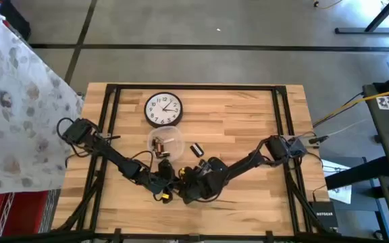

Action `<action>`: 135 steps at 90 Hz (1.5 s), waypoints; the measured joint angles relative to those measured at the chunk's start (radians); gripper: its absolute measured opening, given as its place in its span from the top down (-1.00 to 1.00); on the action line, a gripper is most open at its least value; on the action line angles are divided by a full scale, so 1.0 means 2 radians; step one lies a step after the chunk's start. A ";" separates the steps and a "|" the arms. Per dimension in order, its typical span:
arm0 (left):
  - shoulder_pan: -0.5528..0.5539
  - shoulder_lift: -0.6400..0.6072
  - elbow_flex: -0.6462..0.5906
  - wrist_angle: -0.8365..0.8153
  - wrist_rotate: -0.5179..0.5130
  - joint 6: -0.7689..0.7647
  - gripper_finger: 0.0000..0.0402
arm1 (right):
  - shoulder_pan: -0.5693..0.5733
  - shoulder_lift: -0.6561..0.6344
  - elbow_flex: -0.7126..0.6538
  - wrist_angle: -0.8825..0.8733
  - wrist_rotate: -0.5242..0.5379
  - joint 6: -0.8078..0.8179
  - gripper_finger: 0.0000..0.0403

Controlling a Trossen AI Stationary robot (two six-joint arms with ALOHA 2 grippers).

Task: Insert battery
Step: Insert the silver battery into the remote control

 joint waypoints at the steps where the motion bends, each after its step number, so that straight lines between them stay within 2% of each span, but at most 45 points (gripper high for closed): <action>1: 0.000 0.000 0.000 0.000 0.000 0.000 0.63 | 0.000 0.000 0.000 0.000 -0.004 -0.002 0.36; 11: 0.000 0.000 0.000 0.000 0.000 0.000 0.63 | 0.000 0.000 -0.001 0.002 -0.013 -0.017 0.48; 28: 0.000 0.000 0.000 0.000 0.001 0.000 0.63 | 0.000 -0.002 -0.017 0.013 -0.041 -0.014 0.89; 33: 0.000 0.000 0.000 0.001 0.001 0.001 0.63 | 0.000 -0.003 -0.019 0.014 -0.042 -0.012 0.94; 57: 0.000 0.000 0.000 0.000 0.001 0.007 0.63 | 0.000 -0.040 -0.024 -0.018 -0.046 -0.030 0.97; 78: 0.001 0.000 0.000 0.000 -0.001 0.008 0.63 | 0.000 -0.093 -0.027 -0.088 -0.045 -0.050 0.99; 85: 0.001 0.000 0.000 0.001 -0.001 0.009 0.63 | 0.000 -0.098 -0.026 -0.081 -0.083 -0.065 0.99; 98: 0.001 0.000 0.000 0.001 -0.002 0.009 0.63 | 0.000 -0.100 -0.026 -0.026 -0.205 -0.081 0.99; 106: 0.001 0.000 0.000 0.001 -0.002 0.010 0.63 | 0.001 -0.097 -0.026 0.002 -0.243 -0.079 0.99; 135: 0.001 0.000 0.000 0.002 -0.002 0.011 0.63 | -0.004 -0.094 -0.025 -0.011 -0.214 -0.052 1.00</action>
